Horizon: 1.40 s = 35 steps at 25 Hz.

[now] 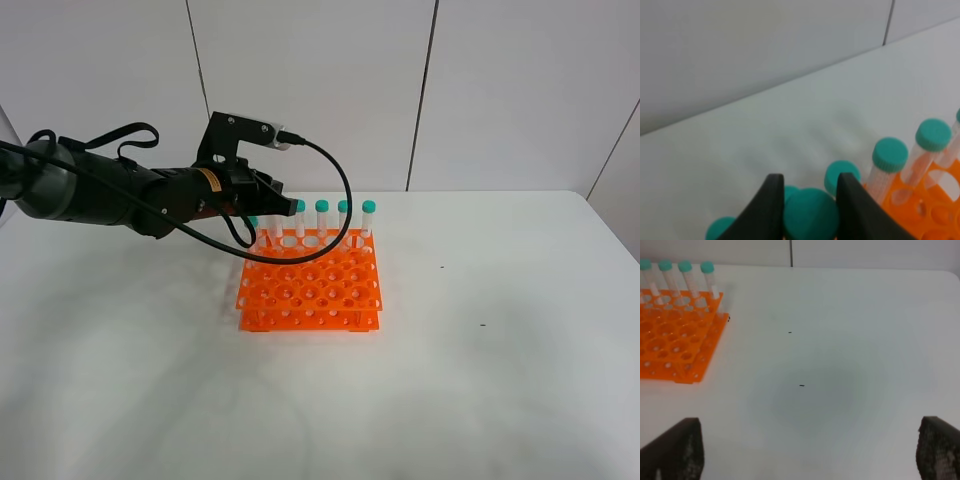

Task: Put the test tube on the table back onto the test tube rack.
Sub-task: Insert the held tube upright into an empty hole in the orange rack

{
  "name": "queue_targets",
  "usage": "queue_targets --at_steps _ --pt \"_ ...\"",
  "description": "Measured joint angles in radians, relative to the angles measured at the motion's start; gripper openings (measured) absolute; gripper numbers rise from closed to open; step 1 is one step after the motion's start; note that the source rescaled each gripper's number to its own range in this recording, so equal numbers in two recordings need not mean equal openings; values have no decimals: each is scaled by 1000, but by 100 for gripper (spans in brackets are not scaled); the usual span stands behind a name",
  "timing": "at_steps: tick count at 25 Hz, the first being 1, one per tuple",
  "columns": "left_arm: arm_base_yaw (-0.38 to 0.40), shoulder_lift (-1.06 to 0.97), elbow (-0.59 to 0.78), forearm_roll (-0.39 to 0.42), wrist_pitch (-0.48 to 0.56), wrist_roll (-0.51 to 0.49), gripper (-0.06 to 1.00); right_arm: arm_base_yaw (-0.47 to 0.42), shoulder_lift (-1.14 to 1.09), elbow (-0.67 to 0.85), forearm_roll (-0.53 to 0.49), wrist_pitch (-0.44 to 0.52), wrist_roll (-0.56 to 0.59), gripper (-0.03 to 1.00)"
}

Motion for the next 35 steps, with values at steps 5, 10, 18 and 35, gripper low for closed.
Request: queue_targets --at_steps 5,10,18,35 --pt "0 -46 0 0 14 1 0 0 0 0 0 0 0 92" --pt "0 -52 0 1 47 -53 0 0 0 0 0 0 0 92" --pt "0 -18 0 1 54 -64 0 0 0 0 0 0 0 92" --pt "-8 41 0 1 26 -92 0 0 0 0 0 0 0 92"
